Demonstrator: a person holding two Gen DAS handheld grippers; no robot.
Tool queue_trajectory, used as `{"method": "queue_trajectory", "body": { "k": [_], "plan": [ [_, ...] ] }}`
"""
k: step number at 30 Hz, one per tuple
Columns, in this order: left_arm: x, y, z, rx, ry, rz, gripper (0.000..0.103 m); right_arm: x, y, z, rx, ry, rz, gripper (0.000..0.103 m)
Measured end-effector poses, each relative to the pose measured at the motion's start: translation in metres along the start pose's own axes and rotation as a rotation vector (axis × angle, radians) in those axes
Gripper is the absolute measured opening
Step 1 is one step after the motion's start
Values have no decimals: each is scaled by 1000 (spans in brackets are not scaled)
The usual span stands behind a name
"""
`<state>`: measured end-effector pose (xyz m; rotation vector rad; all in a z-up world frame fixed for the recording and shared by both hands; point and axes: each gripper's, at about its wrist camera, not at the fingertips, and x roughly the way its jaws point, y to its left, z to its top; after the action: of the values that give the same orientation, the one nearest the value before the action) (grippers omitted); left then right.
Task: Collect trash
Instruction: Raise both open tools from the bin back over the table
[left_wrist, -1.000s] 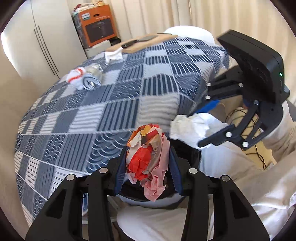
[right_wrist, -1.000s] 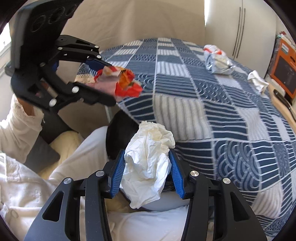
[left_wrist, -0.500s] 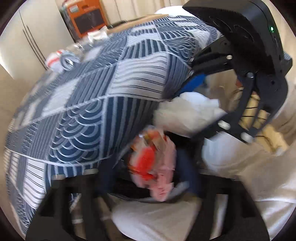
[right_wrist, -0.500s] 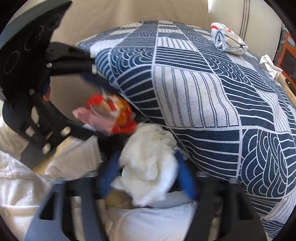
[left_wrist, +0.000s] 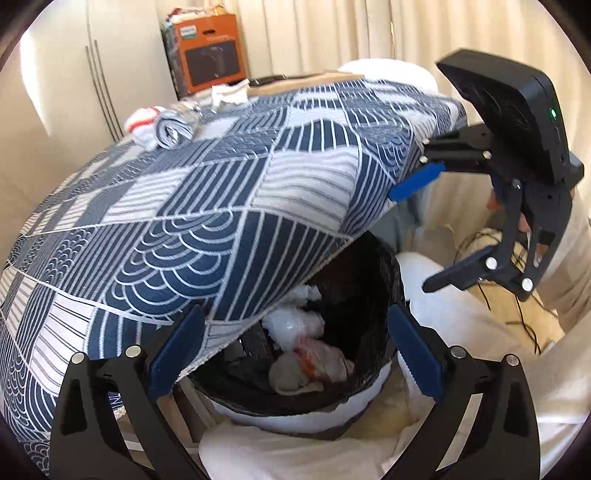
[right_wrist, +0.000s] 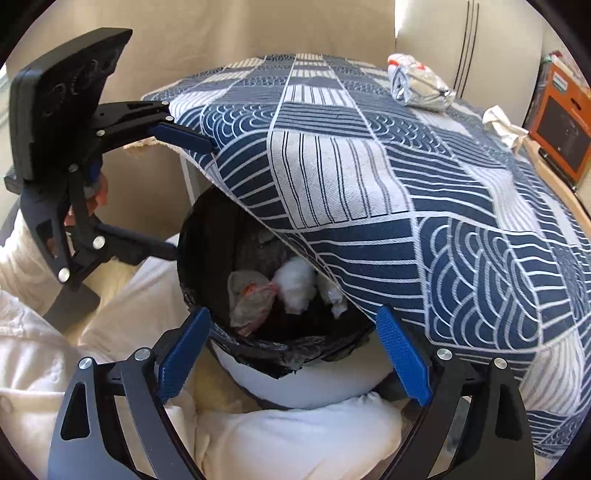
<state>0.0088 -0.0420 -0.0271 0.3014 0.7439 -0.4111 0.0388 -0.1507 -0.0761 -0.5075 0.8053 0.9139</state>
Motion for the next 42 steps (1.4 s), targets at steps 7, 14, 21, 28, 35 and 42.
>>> {"method": "queue_trajectory", "body": {
  "k": [7,14,21,28,35,42],
  "plan": [
    [-14,3,10,-54,-90,24,97,-33,-4,-3,6,-91,-22,87],
    [-13,8,29,-57,-118,17,97,-56,-26,4,45,-145,-52,88],
    [-9,16,58,-38,-132,19,97,-68,-50,13,62,-158,-81,88],
    [-6,27,90,-25,-143,18,97,-85,-83,32,115,-197,-135,89],
    [4,42,122,-14,-145,20,97,-92,-108,52,124,-219,-186,92],
    [23,64,157,-28,-133,35,97,-91,-136,70,139,-237,-191,92]
  ]
}}
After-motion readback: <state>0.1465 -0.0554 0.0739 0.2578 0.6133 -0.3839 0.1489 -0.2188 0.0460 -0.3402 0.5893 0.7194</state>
